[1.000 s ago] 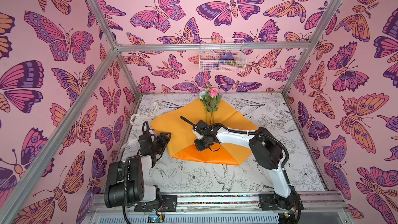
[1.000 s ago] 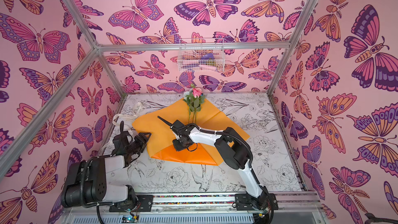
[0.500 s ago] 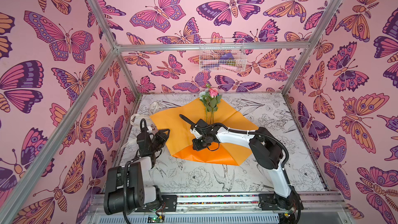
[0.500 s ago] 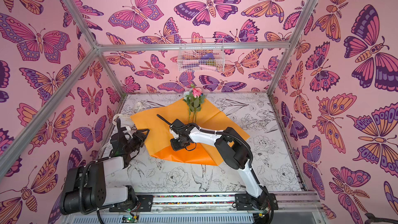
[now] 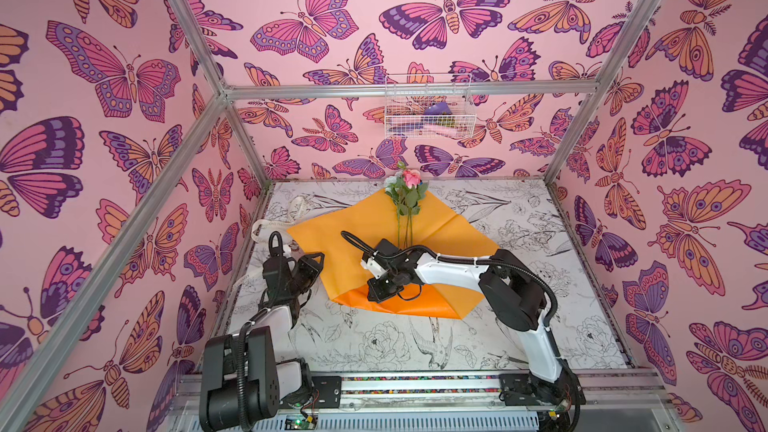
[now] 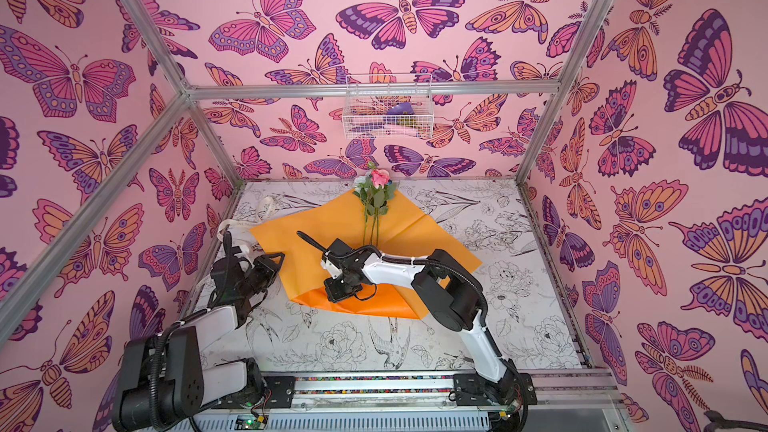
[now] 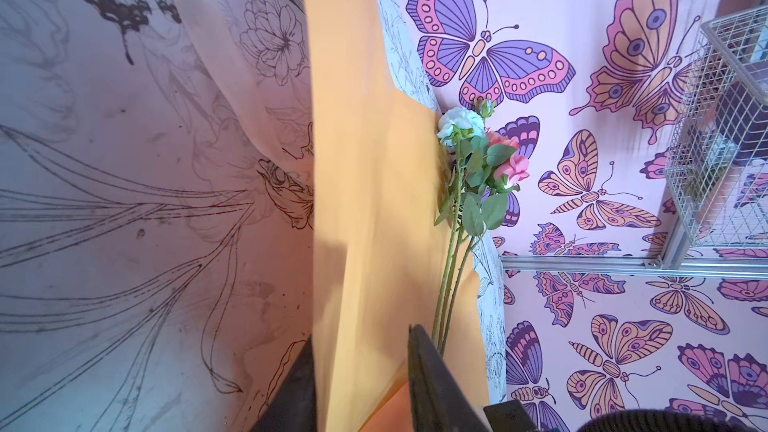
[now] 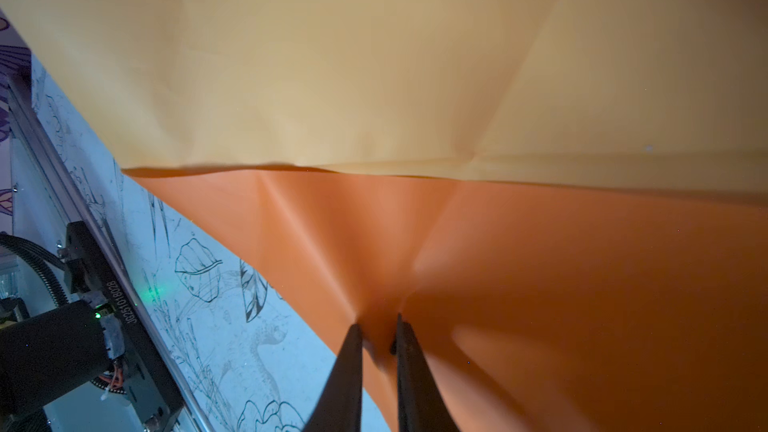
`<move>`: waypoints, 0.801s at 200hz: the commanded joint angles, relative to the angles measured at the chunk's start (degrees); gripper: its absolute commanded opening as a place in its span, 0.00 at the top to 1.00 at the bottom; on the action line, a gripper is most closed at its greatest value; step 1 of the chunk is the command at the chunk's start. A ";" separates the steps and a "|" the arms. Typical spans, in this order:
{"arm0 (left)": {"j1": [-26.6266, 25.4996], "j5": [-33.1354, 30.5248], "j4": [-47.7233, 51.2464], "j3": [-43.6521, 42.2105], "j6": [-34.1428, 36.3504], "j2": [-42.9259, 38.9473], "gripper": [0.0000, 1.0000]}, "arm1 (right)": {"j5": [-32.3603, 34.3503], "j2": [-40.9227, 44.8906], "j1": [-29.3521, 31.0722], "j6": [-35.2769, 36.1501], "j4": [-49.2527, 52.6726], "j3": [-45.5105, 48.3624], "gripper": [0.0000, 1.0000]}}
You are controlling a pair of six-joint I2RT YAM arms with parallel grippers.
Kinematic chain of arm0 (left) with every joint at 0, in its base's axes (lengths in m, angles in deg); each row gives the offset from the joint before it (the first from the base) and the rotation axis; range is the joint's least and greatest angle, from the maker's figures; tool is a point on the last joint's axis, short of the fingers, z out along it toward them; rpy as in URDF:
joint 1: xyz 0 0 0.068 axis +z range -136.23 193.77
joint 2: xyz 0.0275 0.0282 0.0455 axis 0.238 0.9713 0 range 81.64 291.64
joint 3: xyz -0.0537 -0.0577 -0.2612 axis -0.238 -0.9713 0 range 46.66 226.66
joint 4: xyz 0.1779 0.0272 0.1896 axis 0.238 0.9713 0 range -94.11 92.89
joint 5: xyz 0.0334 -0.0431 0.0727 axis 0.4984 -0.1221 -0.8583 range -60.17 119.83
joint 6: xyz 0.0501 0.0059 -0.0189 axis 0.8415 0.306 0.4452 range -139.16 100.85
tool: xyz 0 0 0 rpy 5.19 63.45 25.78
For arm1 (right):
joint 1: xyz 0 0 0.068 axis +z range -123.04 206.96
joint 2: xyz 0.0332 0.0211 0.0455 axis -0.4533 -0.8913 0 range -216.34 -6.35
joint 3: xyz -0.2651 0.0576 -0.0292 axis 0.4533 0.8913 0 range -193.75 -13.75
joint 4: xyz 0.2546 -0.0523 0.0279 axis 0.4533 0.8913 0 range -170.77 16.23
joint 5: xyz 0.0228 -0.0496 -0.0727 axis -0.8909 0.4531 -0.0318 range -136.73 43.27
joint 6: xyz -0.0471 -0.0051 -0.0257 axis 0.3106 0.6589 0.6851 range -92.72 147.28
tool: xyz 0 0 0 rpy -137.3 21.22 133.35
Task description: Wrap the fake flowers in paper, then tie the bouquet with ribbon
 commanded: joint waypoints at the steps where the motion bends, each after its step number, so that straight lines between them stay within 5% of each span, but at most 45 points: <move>1: 0.29 0.30 0.09 -0.62 0.76 0.05 0.71 | -1.26 1.06 0.54 -0.38 -0.75 0.26 0.83; 160: -2.61 0.19 0.09 0.17 -3.39 -3.30 0.82 | 17.02 -2.94 4.99 10.97 7.78 -6.15 0.81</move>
